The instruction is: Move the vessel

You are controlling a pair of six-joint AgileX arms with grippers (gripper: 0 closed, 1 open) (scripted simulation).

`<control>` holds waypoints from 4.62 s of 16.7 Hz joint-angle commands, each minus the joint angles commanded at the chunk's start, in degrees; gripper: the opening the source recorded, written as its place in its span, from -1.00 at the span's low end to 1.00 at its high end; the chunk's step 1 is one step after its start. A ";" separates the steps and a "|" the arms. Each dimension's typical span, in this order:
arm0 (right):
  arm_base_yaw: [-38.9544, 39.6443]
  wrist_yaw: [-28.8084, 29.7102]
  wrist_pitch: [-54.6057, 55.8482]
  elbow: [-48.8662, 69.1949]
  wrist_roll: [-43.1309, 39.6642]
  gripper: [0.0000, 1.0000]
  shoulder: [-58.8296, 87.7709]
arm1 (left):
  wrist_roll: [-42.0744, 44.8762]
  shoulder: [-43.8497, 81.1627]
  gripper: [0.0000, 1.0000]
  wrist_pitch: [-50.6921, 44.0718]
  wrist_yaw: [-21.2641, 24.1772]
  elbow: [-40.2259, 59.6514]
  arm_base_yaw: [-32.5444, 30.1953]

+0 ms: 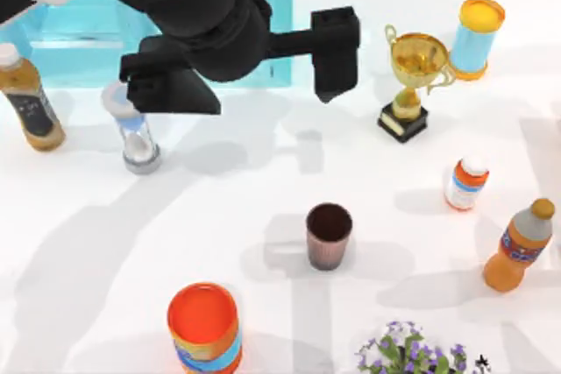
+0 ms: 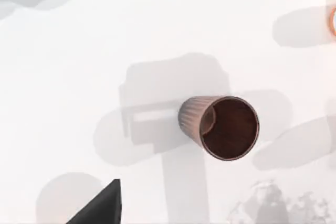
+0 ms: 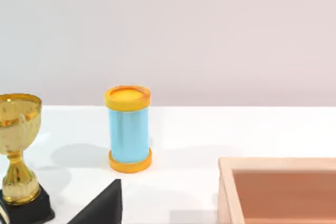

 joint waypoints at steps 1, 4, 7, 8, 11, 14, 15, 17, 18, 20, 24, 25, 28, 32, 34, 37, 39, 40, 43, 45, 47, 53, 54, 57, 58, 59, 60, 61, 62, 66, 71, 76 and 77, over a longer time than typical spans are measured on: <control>0.00 0.00 0.00 0.00 0.00 1.00 0.00 | -1.83 5.11 1.00 -3.24 -0.17 4.99 -1.58; 0.00 0.00 0.00 0.00 0.00 1.00 0.00 | -6.82 18.74 1.00 -11.94 -0.77 18.31 -5.60; 0.00 0.00 0.00 0.00 0.00 1.00 0.00 | -10.60 28.90 1.00 -18.43 -1.44 28.12 -8.33; 0.00 0.00 0.00 0.00 0.00 1.00 0.00 | -11.52 31.33 1.00 -20.00 -1.64 30.47 -8.94; 0.00 0.00 0.00 0.00 0.00 1.00 0.00 | -13.03 35.30 1.00 -22.56 -1.99 34.34 -9.91; 0.00 0.00 0.00 0.00 0.00 1.00 0.00 | -13.06 35.38 1.00 -22.61 -2.00 34.42 -9.93; 0.00 0.00 0.00 0.00 0.00 1.00 0.00 | -13.06 35.38 1.00 -22.61 -2.00 34.42 -9.93; 0.00 0.00 0.00 0.00 0.00 1.00 0.00 | -12.97 35.31 1.00 -22.31 -1.93 34.11 -9.64; 0.00 0.00 0.00 0.00 0.00 1.00 0.00 | -12.89 35.23 1.00 -21.55 -1.97 33.36 -9.66; 0.00 0.00 0.00 0.00 0.00 1.00 0.00 | -12.79 35.07 1.00 -18.27 -2.01 30.04 -9.68; 0.00 0.00 0.00 0.00 0.00 1.00 0.00 | -12.81 34.84 1.00 -6.85 -2.00 18.19 -9.67; 0.00 0.00 0.00 0.00 0.00 1.00 0.00 | -12.82 34.83 1.00 -4.19 -2.00 15.53 -9.69; 0.00 0.00 0.00 0.00 0.00 1.00 0.00 | -12.91 34.92 1.00 0.23 -2.00 11.15 -9.78; 0.00 0.00 0.00 0.00 0.00 1.00 0.00 | -12.93 34.94 1.00 0.49 -2.00 10.89 -9.80; 0.00 0.00 0.00 0.00 0.00 1.00 0.00 | -12.93 34.94 0.70 0.49 -2.00 10.89 -9.80; 0.00 0.00 0.00 0.00 0.00 1.00 0.00 | -12.93 34.94 0.25 0.49 -2.00 10.89 -9.80; 0.00 0.00 0.00 0.00 0.00 1.00 0.00 | -12.93 34.94 -0.06 0.49 -2.00 10.89 -9.80; 0.00 0.00 0.00 0.00 0.00 1.00 0.00 | -12.93 34.94 -0.21 0.49 -2.00 10.89 -9.80; 0.00 0.00 0.00 0.00 0.00 1.00 0.00 | -12.93 34.94 -0.66 0.49 -2.00 10.89 -9.80; 0.00 0.00 0.00 0.00 0.00 1.00 0.00 | -12.93 34.94 -0.96 0.49 -2.00 10.89 -9.80; 0.00 0.00 0.00 0.00 0.00 1.00 0.00 | -12.93 34.94 -1.00 0.49 -2.00 10.89 -9.80; 0.00 0.00 0.00 0.00 0.00 1.00 0.00 | -12.93 34.94 -1.00 0.49 -2.00 10.89 -9.80; 0.00 0.00 0.00 0.00 0.00 1.00 0.00 | -12.89 34.94 -1.00 0.47 -2.00 10.93 -9.73; 0.00 0.00 0.00 0.00 0.00 1.00 0.00 | -10.80 32.89 -1.00 0.64 -1.68 8.89 -7.90; 0.00 0.00 0.00 0.00 0.00 1.00 0.00 | -8.93 31.07 -1.00 0.72 -1.47 7.07 -6.46; 0.00 0.00 0.00 0.00 0.00 1.00 0.00 | -6.52 28.81 -1.00 0.78 -1.24 4.85 -4.50; 0.00 0.00 0.00 0.00 0.00 1.00 0.00 | -3.59 26.36 -1.00 0.84 -1.02 2.48 -1.92; 0.00 0.00 0.00 0.00 0.00 1.00 0.00 | -0.47 23.85 -1.00 0.89 -0.80 0.01 1.20; 0.00 0.00 0.00 0.00 0.00 1.00 0.00 | 2.75 21.19 -1.00 0.91 -0.57 -2.59 4.92; 0.00 0.00 0.00 0.00 0.00 1.00 0.00 | 17.07 8.91 -1.00 1.13 0.34 -14.60 22.28; 0.00 0.00 0.00 0.00 0.00 1.00 0.00 | 29.25 -1.52 -1.00 1.14 1.47 -25.03 33.19; 0.00 0.00 0.00 0.00 0.00 1.00 0.00 | 30.00 -1.91 -1.00 1.07 1.42 -25.53 33.42; 0.00 0.00 0.00 0.00 0.00 1.00 0.00 | 30.01 -1.85 -1.00 1.27 1.41 -25.69 33.46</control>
